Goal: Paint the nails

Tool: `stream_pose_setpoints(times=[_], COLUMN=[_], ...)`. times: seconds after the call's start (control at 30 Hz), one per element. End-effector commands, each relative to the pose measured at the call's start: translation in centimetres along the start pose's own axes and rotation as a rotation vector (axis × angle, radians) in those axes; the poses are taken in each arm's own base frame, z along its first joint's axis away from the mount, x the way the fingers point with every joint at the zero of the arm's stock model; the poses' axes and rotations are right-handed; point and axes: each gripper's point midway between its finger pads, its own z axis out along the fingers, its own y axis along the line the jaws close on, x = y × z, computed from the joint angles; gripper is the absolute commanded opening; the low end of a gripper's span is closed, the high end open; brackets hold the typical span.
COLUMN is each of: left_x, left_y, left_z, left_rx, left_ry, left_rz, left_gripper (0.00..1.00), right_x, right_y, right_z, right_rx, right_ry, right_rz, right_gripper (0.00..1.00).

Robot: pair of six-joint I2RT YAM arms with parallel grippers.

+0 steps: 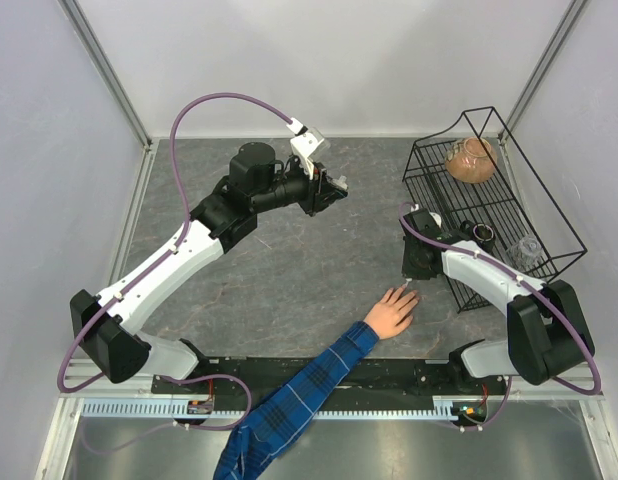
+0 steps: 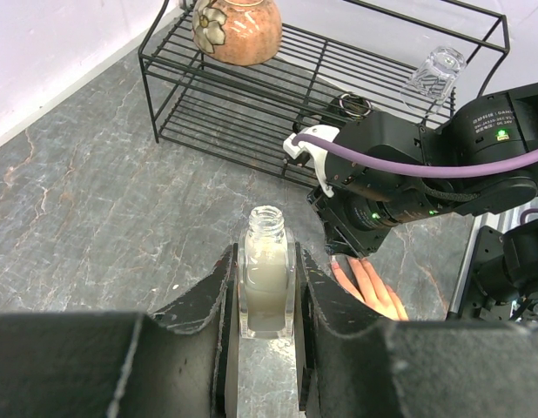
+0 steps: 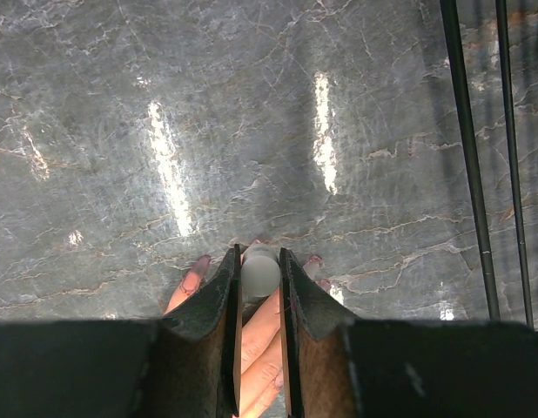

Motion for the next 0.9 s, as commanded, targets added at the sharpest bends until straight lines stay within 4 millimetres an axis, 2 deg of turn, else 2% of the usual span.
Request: stream_pose_setpoints(times=[0.0, 0.47, 0.67, 0.8, 0.87], left_x=[-2.6, -2.5, -2.8, -2.7, -2.8], left_y=[0.3, 0.4, 0.3, 0.2, 0.0], left_z=[-0.3, -0.8, -0.9, -0.9, -1.1], left_rx=[-0.012, -0.017, -0.019, -0.012, -0.010], left_ry=[-0.065, -0.066, -0.081, -0.087, -0.090], left_rz=[0.070, 0.082, 0.085, 0.065, 0.053], left_gripper=[0.02, 0.02, 0.02, 0.02, 0.02], right_x=[-2.2, -2.7, -3.0, -2.6, -1.9], right_y=[0.4, 0.5, -0.3, 0.7, 1.4], right_z=[-0.3, -0.2, -1.4, -2.4, -2.2], right_rx=[0.001, 0.010, 0.041, -0.044, -0.093], right_ry=[-0.062, -0.071, -0.085, -0.085, -0.068], right_rz=[0.029, 0.036, 0.030, 0.023, 0.014], right_gripper=[0.00, 0.00, 0.00, 0.00, 0.00])
